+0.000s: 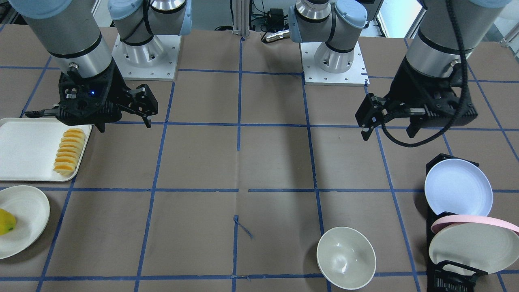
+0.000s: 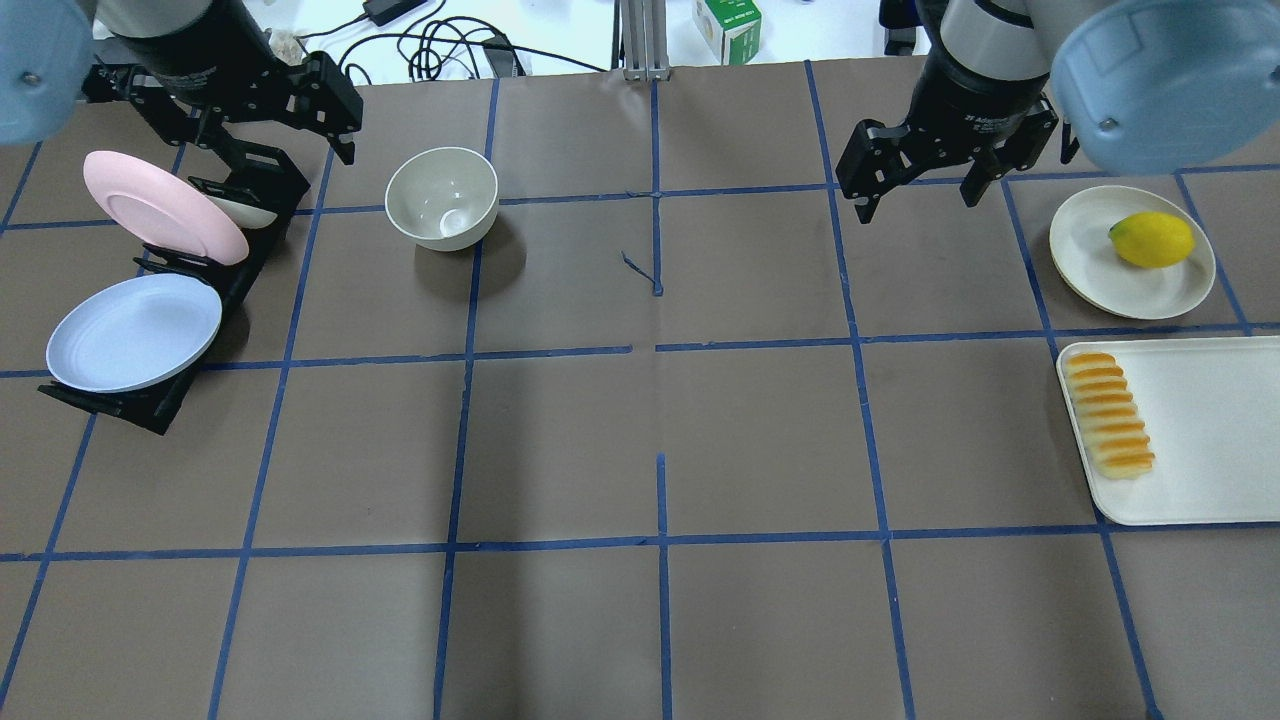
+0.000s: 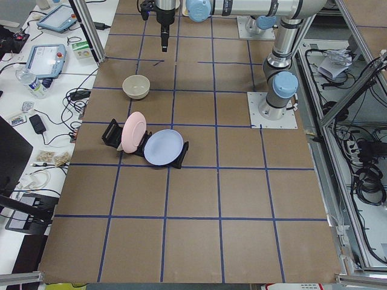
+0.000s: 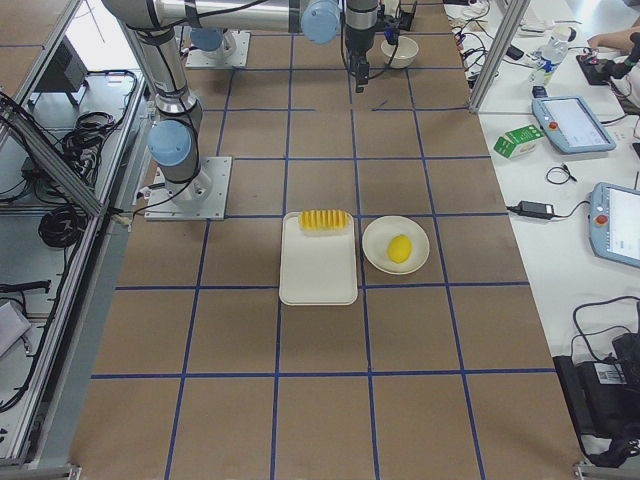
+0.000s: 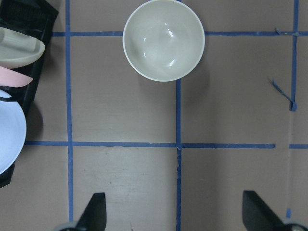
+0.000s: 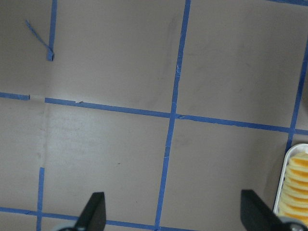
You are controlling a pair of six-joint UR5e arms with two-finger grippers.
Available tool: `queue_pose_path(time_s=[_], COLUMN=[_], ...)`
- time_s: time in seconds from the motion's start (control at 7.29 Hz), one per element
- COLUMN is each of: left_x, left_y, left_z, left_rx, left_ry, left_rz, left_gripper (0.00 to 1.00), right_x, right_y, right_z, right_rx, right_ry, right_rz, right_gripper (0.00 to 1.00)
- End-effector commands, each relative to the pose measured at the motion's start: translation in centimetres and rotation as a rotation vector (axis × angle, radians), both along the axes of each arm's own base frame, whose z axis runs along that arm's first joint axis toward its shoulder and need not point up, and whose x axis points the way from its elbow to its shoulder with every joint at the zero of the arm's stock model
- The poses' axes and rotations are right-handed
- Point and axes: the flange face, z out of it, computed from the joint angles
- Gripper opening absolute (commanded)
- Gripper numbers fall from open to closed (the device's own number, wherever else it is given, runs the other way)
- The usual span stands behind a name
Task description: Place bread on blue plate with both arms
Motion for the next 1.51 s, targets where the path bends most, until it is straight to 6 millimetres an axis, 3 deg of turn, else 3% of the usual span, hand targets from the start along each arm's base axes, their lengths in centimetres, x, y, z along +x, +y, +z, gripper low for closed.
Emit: queue_pose_path(time_s=[0.0, 0.14, 0.41, 0.55, 0.69, 0.82, 1.1, 1.37], left_x=[7.9, 13.2, 25.0, 28.7, 30.7, 32.1, 37.3, 41.6], left_y=[-0.5, -0.2, 1.0, 1.8, 1.0, 0.7, 2.0, 1.5], left_z=[0.5, 0.0, -3.7, -6.4, -7.7, -9.9, -15.7, -19.9], left_rx=[-0.010, 0.001, 0.060, 0.095, 0.049, 0.072, 0.146, 0.109], left_ry=[-0.002, 0.002, 0.024, 0.038, 0.017, 0.024, 0.068, 0.047], left_rz=[0.130, 0.208, 0.396, 0.464, 0.483, 0.499, 0.579, 0.546], left_gripper=[1.00, 1.00, 1.00, 1.00, 1.00, 1.00, 1.00, 1.00], right_x=[0.0, 0.0, -0.4, -3.0, -7.5, -9.8, -14.1, -18.3], right_y=[0.0, 0.1, -0.1, -0.4, -0.7, -0.4, -0.1, 0.6], right_z=[0.0, -0.3, -0.4, -1.4, -2.4, -2.8, -4.2, -6.1], right_rx=[-0.001, 0.005, 0.005, 0.028, 0.053, 0.062, 0.092, 0.110], right_ry=[0.000, -0.004, 0.005, 0.037, 0.023, 0.024, 0.028, 0.010], right_rz=[0.000, 0.000, 0.000, 0.037, 0.003, 0.006, 0.033, 0.038], right_gripper=[1.00, 1.00, 1.00, 1.00, 1.00, 1.00, 1.00, 1.00])
